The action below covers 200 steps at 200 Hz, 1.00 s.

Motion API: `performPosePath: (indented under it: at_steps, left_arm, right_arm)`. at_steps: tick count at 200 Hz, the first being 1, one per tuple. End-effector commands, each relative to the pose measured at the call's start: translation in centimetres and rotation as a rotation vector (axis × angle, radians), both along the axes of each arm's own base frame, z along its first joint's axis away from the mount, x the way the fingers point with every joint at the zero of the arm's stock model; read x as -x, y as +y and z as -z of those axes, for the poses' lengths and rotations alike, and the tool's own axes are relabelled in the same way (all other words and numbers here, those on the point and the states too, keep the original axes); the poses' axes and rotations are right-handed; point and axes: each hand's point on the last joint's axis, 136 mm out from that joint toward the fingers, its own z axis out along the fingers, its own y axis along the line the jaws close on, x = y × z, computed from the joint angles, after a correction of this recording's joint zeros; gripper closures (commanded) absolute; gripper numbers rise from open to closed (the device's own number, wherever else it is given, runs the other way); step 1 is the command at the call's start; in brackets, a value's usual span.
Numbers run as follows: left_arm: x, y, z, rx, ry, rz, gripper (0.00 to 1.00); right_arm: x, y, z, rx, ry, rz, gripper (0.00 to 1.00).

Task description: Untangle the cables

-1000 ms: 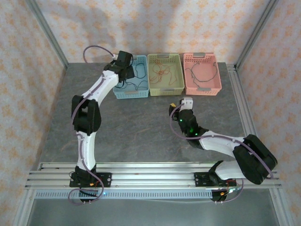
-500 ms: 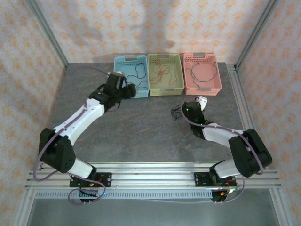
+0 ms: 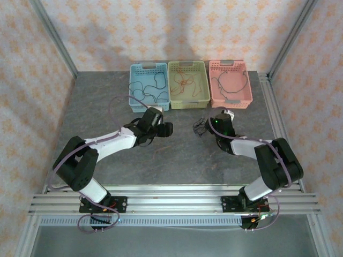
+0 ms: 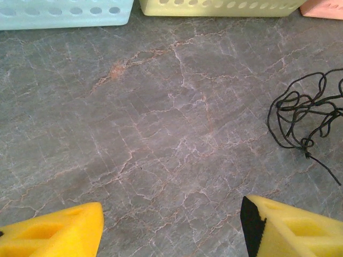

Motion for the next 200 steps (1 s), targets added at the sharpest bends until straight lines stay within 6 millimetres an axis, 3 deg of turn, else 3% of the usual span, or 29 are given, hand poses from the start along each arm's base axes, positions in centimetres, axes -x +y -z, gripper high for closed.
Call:
performPosePath:
  at_steps: [1, 34, 75, 123, 170, 200]
  left_arm:
    - [-0.7, -0.3, -2.6, 0.053, -0.081, 0.003, 0.31]
    - [-0.4, -0.2, -3.6, 0.062, -0.101, 0.005, 0.31]
    - [-0.4, -0.2, -3.5, 0.065, -0.106, 0.007, 0.31]
    - [-0.5, -0.7, -3.0, 0.066, -0.091, 0.018, 0.31]
    - [-0.2, -1.7, -3.1, 0.095, -0.093, 0.061, 0.31]
    - [-0.2, -2.7, -2.1, 0.102, -0.052, 0.096, 0.31]
  right_arm:
    - [-1.3, 3.3, -0.8, -0.102, 0.017, -0.123, 0.52]
    - [-1.1, 6.3, -1.0, -0.198, 0.057, -0.247, 0.78]
    - [-0.6, 8.9, -0.8, -0.229, 0.084, -0.345, 0.98]
    - [0.1, 10.9, -1.1, -0.215, 0.095, -0.426, 1.00]
    - [2.7, 16.5, -4.3, -0.293, 0.010, -0.676, 1.00]
    - [2.6, 16.3, -3.0, -0.232, 0.042, -0.641, 1.00]
